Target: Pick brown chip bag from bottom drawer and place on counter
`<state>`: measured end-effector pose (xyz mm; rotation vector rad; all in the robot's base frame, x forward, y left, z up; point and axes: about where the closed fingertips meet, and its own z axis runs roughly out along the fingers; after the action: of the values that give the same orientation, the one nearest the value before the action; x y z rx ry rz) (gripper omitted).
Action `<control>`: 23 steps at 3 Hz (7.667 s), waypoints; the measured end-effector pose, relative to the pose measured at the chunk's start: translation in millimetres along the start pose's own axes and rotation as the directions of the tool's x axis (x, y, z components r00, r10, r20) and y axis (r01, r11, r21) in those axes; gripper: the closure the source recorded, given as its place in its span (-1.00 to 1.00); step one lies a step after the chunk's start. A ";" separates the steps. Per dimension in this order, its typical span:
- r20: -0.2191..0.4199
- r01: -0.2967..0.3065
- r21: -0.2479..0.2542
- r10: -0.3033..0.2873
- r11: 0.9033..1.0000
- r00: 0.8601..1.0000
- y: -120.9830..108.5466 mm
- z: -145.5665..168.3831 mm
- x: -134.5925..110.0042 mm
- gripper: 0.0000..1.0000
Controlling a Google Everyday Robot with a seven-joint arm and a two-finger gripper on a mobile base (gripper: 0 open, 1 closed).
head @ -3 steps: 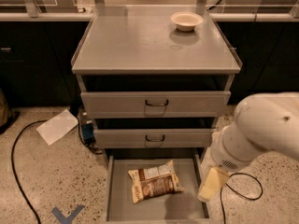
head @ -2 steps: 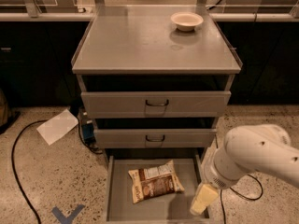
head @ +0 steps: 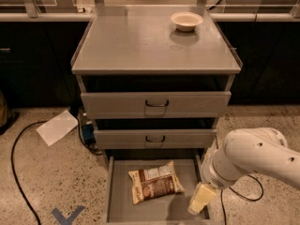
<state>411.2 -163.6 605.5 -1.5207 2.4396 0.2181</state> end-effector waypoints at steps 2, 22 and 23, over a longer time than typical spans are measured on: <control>0.168 -0.050 -0.072 0.062 0.996 0.984 8.1 87.5 -36.1 -1.00; 0.341 -0.219 -0.082 0.234 0.972 0.910 -135.9 459.2 -59.9 1.00; 0.474 -0.137 -0.121 0.179 0.983 0.862 -108.0 378.3 -81.3 1.00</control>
Offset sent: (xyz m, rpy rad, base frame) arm 0.0433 0.1043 -0.1450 0.3963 0.0321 -0.0453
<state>594.3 -42.8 268.9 -1.1173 2.1616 0.6567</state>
